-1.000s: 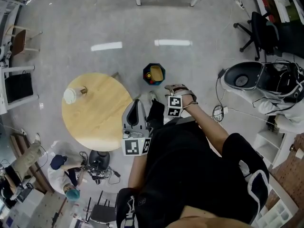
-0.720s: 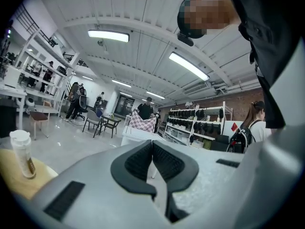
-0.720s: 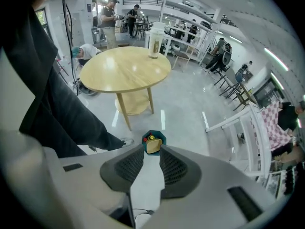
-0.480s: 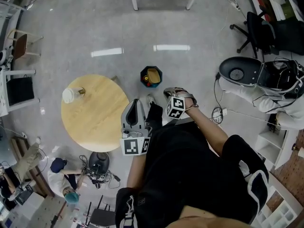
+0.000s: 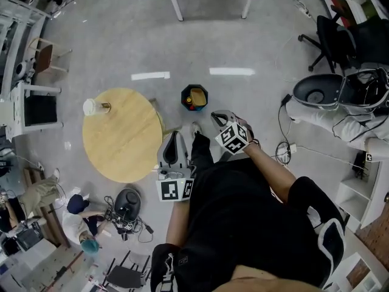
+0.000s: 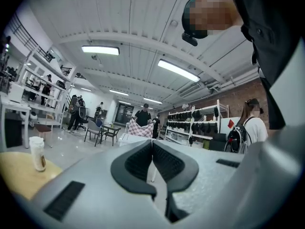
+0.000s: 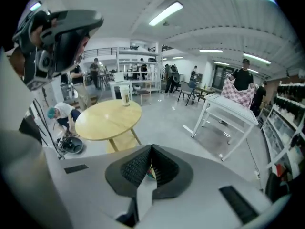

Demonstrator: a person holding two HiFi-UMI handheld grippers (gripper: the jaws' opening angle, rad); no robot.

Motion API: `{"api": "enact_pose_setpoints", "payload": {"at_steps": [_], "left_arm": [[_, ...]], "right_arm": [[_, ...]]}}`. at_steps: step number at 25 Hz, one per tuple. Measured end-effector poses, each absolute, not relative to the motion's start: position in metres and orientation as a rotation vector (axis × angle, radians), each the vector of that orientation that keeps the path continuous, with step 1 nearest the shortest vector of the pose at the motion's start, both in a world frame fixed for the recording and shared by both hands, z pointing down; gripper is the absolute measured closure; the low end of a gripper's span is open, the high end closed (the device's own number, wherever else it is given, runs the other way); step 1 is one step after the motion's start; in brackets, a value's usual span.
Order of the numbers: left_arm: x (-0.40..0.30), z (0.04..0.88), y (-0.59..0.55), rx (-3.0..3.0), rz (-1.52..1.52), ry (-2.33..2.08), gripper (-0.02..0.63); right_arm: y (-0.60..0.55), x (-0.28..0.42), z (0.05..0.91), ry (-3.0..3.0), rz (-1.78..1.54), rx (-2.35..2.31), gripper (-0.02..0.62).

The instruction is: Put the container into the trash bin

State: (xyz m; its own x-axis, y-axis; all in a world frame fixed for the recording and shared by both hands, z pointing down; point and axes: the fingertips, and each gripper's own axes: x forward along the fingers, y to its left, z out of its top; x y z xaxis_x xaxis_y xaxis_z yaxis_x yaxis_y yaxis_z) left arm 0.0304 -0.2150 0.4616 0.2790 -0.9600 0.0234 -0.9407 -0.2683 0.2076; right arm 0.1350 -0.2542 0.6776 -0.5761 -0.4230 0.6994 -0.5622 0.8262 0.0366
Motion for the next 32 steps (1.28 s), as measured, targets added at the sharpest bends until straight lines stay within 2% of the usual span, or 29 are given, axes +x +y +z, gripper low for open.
{"api": "enact_pose_setpoints", "payload": {"at_steps": [7, 17, 32], "left_arm": [[0.064, 0.447, -0.152, 2.337, -0.109, -1.896, 0.597], [0.063, 0.445, -0.119, 2.329, -0.139, -1.891, 0.597], [0.014, 0.445, -0.102, 2.368, -0.209, -1.842, 0.595]], "right_arm": [[-0.224, 0.163, 0.602, -2.472, 0.302, 0.856, 0.568], [-0.192, 0.167, 0.519, -2.637, 0.266, 1.007, 0.568], [-0.142, 0.131, 0.491, -2.64, 0.223, 1.111, 0.568]]}}
